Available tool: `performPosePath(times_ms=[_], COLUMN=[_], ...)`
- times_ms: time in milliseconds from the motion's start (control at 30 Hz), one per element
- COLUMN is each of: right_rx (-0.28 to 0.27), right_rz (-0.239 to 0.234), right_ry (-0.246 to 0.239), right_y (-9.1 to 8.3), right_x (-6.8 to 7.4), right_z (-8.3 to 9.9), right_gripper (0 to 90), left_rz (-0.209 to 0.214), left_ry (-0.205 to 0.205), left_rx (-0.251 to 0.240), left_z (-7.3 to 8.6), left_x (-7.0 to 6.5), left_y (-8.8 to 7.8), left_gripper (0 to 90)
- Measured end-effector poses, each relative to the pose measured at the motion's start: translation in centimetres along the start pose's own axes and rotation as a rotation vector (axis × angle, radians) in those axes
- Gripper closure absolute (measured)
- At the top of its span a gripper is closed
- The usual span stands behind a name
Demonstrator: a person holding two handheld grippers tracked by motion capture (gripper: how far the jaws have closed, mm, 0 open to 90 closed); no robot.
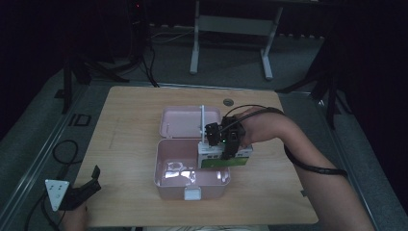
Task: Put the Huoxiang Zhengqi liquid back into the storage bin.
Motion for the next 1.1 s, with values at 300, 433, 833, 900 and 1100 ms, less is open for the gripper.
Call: performPosePath(times_ms=[300,433,833,900,1100], right_rx=[-0.012,-0.024,0.012,0.010,-0.016], right_rz=[-0.014,-0.012,-0.016,-0.025,-0.061], right_ry=[-0.031,-0.044,-0.057,-0.044,-0.013], right_y=[-0.1,0.1,2.6,3.3,5.2], right_x=[-0.1,0.1,0.1,-0.1,-0.7], right_z=[-3.1,-4.3,-5.9,-5.9,-5.8], right_gripper=[61.7,61.7,61.7,61.7,61.6], left_rz=[0.002,0.003,0.003,0.003,0.002], left_ry=[-0.001,-0.002,0.000,0.000,0.000], left_rx=[0.000,-0.001,-0.003,-0.003,-0.003], left_z=[0.0,0.0,0.0,0.0,0.0], left_x=[0.0,0.0,0.0,0.0,0.0], left_y=[0.0,0.0,0.0,0.0,0.0], left_gripper=[0.2,0.2,0.2,0.2,0.2])
Point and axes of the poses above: each handheld gripper's, and its own axes: y roughly forward along the jaws, z roughly out of its underside, x roughly to its left, the point moved 7 cm from there along y, roughly forward along the jaws, and after that the axes turned 7 degrees about -z, right-handed, at the moved point
